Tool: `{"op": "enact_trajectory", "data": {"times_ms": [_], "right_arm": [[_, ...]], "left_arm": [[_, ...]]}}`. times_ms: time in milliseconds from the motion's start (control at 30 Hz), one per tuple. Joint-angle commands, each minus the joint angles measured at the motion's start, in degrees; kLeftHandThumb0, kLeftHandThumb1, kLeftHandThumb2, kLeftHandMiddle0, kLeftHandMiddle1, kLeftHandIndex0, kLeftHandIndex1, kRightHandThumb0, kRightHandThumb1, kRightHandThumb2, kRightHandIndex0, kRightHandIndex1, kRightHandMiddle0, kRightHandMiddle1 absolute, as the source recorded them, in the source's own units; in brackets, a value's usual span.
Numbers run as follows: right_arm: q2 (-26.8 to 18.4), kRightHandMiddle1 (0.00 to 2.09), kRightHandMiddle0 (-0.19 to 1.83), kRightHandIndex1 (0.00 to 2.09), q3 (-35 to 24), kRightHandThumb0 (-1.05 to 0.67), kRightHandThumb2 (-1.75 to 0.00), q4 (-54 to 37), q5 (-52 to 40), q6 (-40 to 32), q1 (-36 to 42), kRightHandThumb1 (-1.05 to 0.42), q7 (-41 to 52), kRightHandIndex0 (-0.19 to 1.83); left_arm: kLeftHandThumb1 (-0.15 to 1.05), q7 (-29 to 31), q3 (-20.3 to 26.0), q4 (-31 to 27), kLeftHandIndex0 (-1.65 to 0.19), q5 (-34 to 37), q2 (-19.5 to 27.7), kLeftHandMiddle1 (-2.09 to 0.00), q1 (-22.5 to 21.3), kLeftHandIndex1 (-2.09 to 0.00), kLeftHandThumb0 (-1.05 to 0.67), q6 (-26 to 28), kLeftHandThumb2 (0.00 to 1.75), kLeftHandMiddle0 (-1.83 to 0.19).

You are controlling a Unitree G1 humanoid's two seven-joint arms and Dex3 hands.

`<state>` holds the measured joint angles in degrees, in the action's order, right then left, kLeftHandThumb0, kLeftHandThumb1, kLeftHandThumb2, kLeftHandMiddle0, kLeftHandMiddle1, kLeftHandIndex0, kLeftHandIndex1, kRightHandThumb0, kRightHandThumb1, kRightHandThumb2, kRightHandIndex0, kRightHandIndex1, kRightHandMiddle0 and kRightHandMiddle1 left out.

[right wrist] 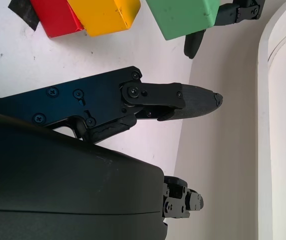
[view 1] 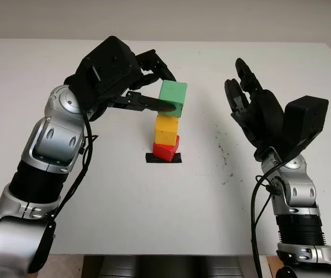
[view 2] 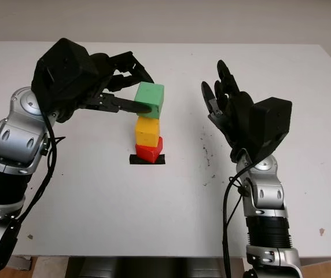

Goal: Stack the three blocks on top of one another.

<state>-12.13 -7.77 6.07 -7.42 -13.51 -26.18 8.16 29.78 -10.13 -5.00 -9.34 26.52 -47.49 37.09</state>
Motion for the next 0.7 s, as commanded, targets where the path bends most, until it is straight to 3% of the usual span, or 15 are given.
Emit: {"op": "enact_trajectory", "data": {"times_ms": [0,667], "right_arm": [[-0.19,0.05,-0.04,0.05,-0.19,-0.62,-0.4,-1.33,-0.17,0.04,0.56,-1.05,0.07,-0.09],[0.12,0.06,-0.03,0.05,-0.28,-0.62,-0.4,-1.94,-0.3,-0.14,0.74,-1.05,-0.27,-0.1]], "left_arm": [[1.05,0.2,1.03,-1.26,-0.38,0.22,0.85,-0.05,0.1,-1.7,-0.39,0.16,0.08,-0.21],[1.04,-0.03,0.72,-3.49,-0.39,0.28,1.33,-0.06,2.85,-1.71,-0.32,2.5,0.05,-0.23]]}}
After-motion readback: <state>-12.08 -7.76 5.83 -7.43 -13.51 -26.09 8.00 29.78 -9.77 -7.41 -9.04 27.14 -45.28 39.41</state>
